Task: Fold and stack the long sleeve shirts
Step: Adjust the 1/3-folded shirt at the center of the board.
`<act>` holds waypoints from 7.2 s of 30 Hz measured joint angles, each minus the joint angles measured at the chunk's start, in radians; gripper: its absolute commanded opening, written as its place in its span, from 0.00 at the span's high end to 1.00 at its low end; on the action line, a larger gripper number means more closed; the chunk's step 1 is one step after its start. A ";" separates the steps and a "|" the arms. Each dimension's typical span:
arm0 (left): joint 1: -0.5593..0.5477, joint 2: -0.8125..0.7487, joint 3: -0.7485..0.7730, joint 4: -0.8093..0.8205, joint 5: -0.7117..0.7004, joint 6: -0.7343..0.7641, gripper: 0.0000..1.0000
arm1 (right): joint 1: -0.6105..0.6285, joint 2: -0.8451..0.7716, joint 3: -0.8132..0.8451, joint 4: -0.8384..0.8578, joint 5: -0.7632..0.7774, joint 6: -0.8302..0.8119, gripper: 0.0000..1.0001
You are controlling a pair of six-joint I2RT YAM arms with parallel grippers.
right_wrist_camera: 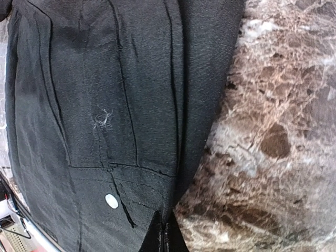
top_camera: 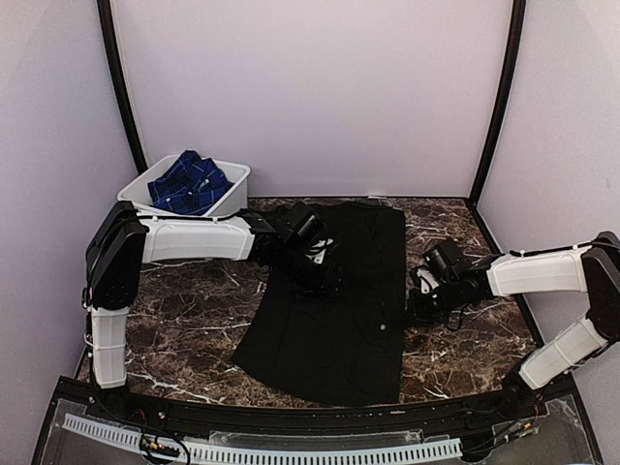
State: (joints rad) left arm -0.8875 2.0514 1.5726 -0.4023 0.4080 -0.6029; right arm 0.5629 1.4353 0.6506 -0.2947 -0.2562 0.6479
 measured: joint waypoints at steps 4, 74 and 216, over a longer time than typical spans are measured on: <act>0.017 0.000 0.000 -0.003 0.006 0.008 0.44 | 0.000 -0.026 0.008 -0.038 -0.019 0.006 1.00; 0.065 -0.008 0.016 -0.055 0.063 0.068 0.44 | 0.410 -0.170 0.005 -0.313 -0.105 0.286 1.00; 0.253 0.126 0.401 -0.219 -0.615 0.087 0.44 | -0.182 0.436 0.633 -0.036 0.063 -0.191 0.56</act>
State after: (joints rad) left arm -0.6342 2.1777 1.9732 -0.6209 -0.2073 -0.5159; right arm 0.3813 1.8709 1.2835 -0.3305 -0.1932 0.4572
